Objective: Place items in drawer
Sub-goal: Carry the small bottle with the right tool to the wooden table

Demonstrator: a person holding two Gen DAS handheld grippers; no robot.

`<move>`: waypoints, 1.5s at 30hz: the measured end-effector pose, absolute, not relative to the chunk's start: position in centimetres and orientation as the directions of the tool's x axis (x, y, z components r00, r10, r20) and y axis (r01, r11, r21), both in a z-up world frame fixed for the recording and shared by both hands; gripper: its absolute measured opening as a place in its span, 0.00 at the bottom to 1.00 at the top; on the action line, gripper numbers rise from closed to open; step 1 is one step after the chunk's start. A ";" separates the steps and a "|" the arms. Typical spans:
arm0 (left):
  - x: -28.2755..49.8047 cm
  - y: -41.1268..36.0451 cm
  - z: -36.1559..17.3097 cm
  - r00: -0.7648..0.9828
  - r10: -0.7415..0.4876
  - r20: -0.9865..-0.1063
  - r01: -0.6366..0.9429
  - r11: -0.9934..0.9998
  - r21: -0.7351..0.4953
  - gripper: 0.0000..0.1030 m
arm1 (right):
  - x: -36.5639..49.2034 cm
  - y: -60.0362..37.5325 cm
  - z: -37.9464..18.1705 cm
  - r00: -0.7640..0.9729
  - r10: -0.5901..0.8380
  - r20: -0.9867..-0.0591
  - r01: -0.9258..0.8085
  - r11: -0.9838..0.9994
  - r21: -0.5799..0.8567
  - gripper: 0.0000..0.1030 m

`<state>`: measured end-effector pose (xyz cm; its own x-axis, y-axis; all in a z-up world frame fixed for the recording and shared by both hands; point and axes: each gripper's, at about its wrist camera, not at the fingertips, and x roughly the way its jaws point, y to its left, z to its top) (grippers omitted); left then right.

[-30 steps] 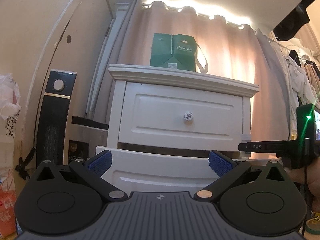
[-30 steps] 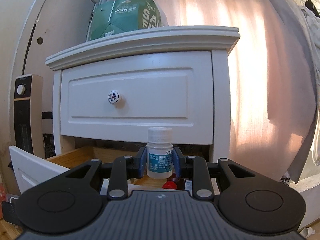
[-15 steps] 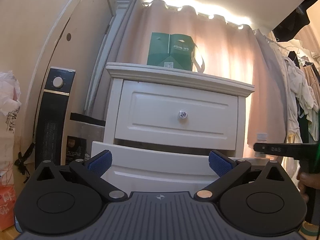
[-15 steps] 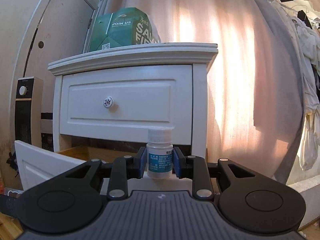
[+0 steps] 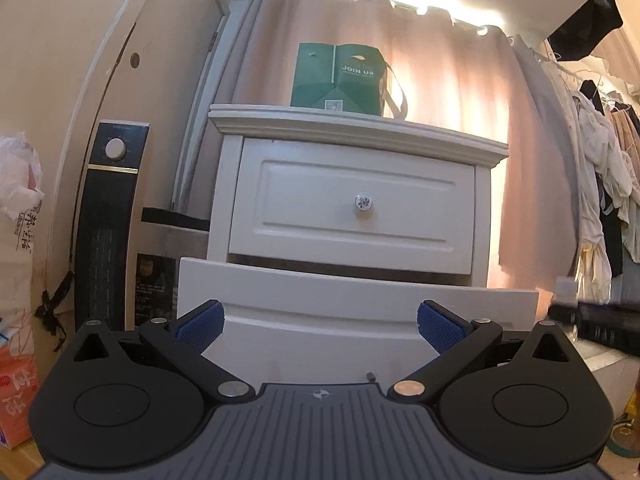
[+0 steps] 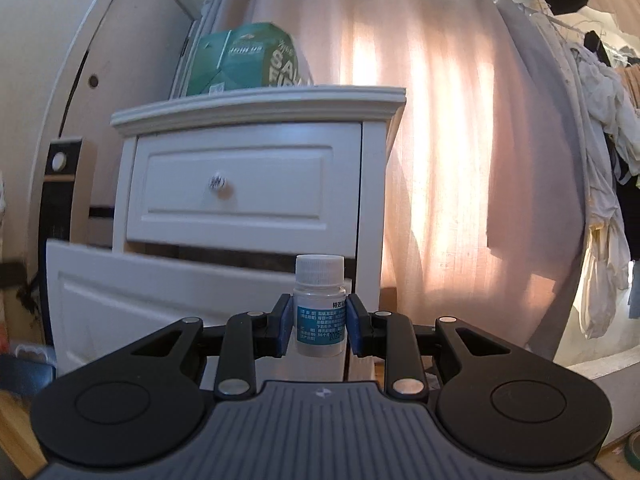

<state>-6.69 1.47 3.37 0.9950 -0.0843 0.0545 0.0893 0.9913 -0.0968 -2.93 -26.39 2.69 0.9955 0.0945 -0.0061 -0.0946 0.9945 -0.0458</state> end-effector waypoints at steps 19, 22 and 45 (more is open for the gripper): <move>-9.2 0.4 4.0 0.990 -0.117 0.077 0.122 0.991 -0.059 1.00 | -3.4 -27.7 -13.5 0.983 0.018 -0.183 -0.035 0.995 -0.092 0.27; -9.7 0.0 4.1 0.988 -0.136 0.077 0.138 0.990 -0.034 1.00 | -3.7 -27.5 -15.0 0.989 0.021 -0.143 -0.033 0.996 -0.078 0.27; -11.2 -2.0 3.7 0.982 -0.175 0.067 0.172 0.984 0.039 1.00 | -3.4 -29.0 -22.8 0.993 0.038 -0.107 -0.037 0.999 0.012 0.27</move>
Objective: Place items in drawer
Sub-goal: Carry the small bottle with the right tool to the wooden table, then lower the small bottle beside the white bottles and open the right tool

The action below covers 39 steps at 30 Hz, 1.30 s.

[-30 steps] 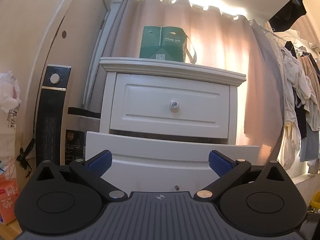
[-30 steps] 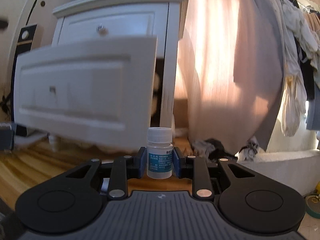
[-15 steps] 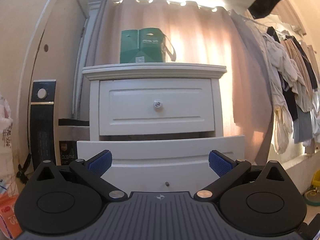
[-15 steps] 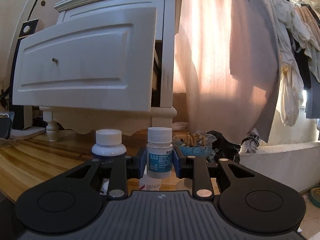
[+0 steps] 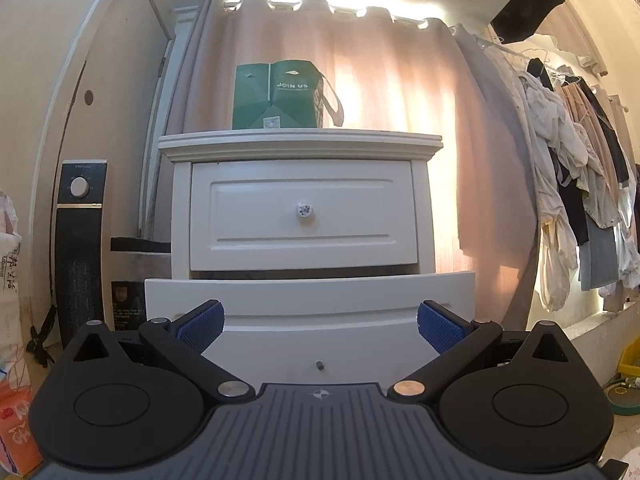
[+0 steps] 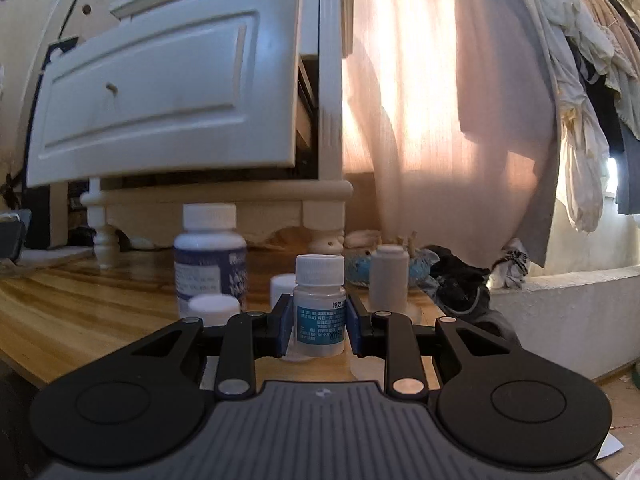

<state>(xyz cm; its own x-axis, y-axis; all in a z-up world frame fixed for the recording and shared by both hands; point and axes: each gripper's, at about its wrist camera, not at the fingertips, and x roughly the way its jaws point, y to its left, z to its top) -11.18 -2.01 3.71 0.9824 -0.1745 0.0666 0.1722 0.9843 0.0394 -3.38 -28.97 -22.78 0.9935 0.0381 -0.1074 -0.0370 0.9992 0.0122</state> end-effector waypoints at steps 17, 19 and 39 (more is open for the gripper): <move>-11.1 -2.1 3.5 0.983 -0.171 0.066 0.168 0.985 0.048 1.00 | -3.0 -28.1 -24.4 0.993 0.055 -0.101 -0.057 0.998 -0.021 0.27; -11.1 -2.0 3.6 0.984 -0.168 0.066 0.165 0.985 0.049 1.00 | -2.9 -28.1 -24.6 0.992 0.054 -0.110 -0.056 0.998 -0.021 0.27; -11.1 -2.8 3.5 0.979 -0.192 0.068 0.187 0.980 0.073 1.00 | -2.4 -27.4 -26.1 0.986 0.042 -0.159 -0.051 0.997 -0.052 0.28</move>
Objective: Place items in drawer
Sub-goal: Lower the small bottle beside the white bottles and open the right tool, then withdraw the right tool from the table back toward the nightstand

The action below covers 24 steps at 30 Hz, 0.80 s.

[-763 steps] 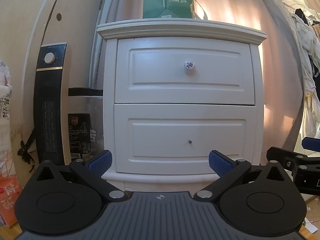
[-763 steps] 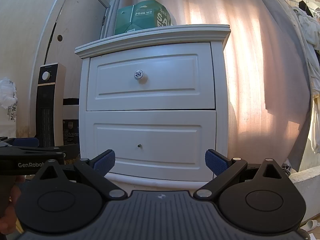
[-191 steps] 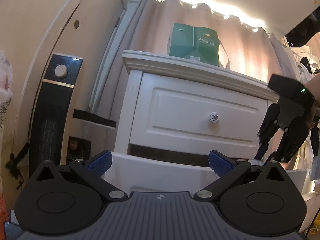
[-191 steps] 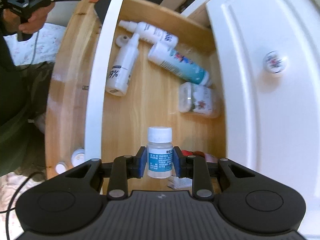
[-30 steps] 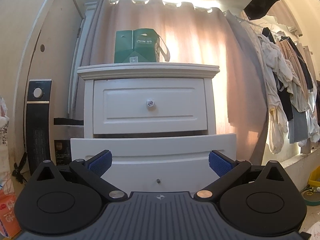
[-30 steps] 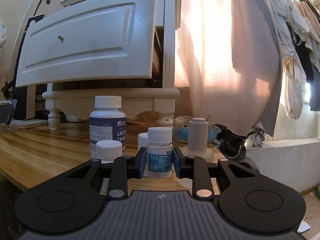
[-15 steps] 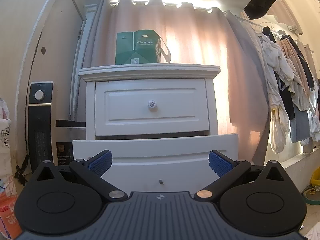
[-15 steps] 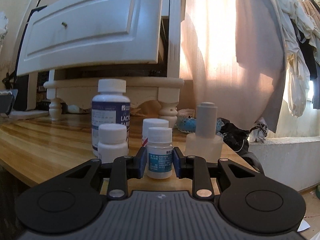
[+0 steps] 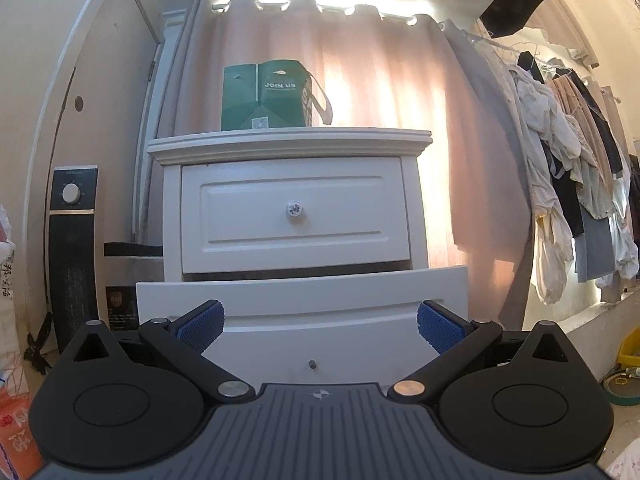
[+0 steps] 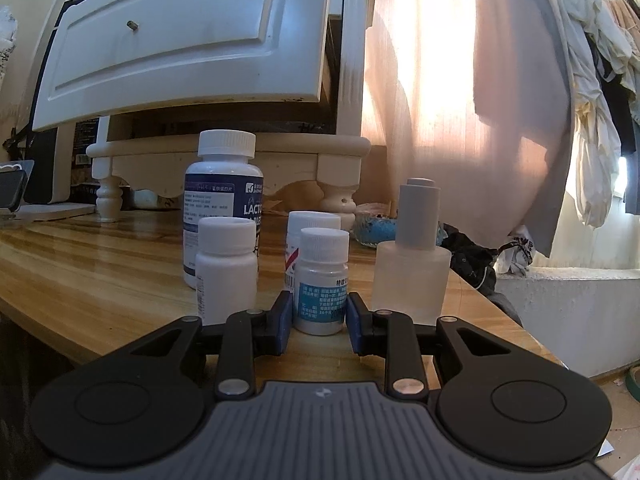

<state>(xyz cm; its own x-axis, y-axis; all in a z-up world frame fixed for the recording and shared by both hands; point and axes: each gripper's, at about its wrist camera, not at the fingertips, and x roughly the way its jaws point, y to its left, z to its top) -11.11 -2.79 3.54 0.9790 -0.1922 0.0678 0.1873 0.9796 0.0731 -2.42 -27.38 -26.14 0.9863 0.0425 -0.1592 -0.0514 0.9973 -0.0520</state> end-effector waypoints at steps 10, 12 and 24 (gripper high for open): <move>-11.2 -3.0 3.4 0.979 -0.193 0.067 0.188 0.979 0.077 1.00 | -2.6 -27.5 -26.3 0.987 0.050 -0.151 -0.058 0.997 -0.045 0.32; -11.2 -3.0 3.4 0.979 -0.196 0.063 0.191 0.978 0.078 1.00 | -2.7 -27.5 -26.3 0.987 0.051 -0.151 -0.058 0.998 -0.039 0.38; -11.1 -3.1 3.4 0.977 -0.202 0.068 0.197 0.978 0.069 1.00 | -3.4 -27.9 -26.3 0.988 0.073 -0.138 -0.075 0.997 -0.008 0.69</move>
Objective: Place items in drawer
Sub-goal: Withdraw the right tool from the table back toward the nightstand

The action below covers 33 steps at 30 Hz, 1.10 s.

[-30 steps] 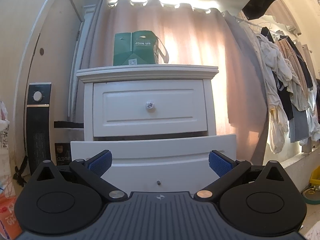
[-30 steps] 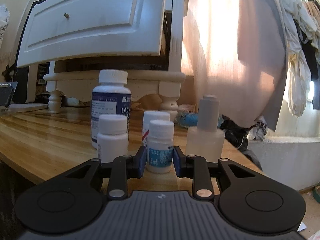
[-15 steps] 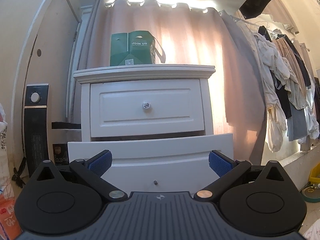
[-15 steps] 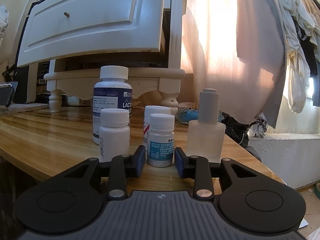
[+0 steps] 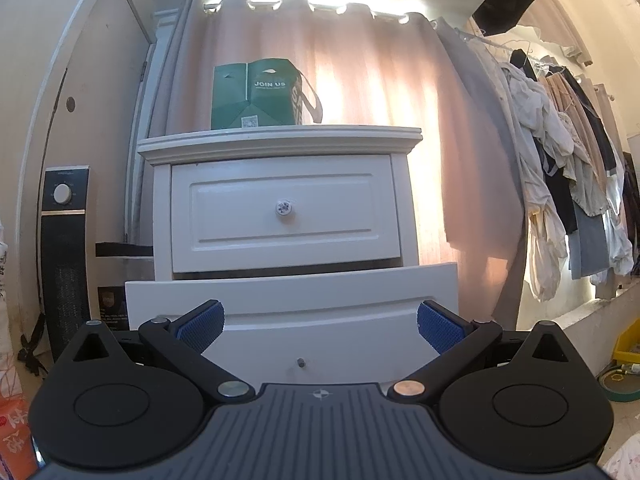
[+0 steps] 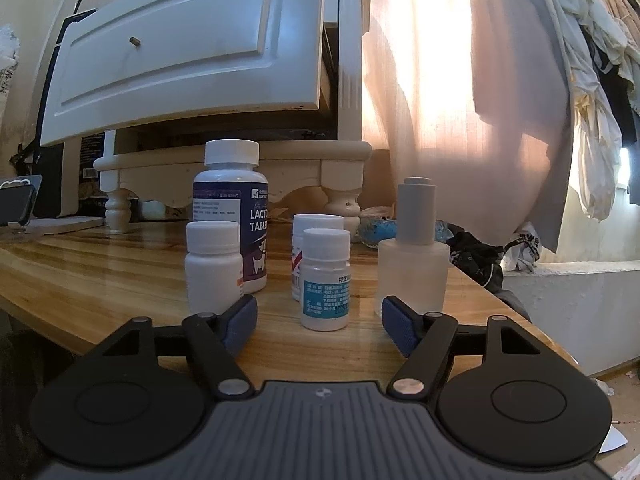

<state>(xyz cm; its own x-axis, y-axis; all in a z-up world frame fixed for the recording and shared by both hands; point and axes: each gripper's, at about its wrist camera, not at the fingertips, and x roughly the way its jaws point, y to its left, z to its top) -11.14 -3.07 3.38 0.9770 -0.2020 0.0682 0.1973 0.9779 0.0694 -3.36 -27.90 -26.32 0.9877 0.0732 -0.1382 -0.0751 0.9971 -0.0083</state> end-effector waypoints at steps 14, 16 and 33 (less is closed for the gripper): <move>-10.9 -2.7 3.1 0.977 -0.199 0.073 0.195 0.979 0.052 1.00 | -4.6 -28.1 -25.1 0.995 0.057 -0.080 -0.060 0.998 -0.024 1.00; -10.8 -2.5 3.1 0.978 -0.193 0.075 0.190 0.981 0.052 1.00 | -4.6 -28.2 -24.5 0.995 0.060 -0.078 -0.061 0.998 -0.021 1.00; -9.7 -0.7 2.5 0.988 -0.144 0.063 0.144 0.990 0.008 1.00 | -4.1 -26.7 -11.3 0.992 0.062 -0.108 -0.060 0.998 0.021 1.00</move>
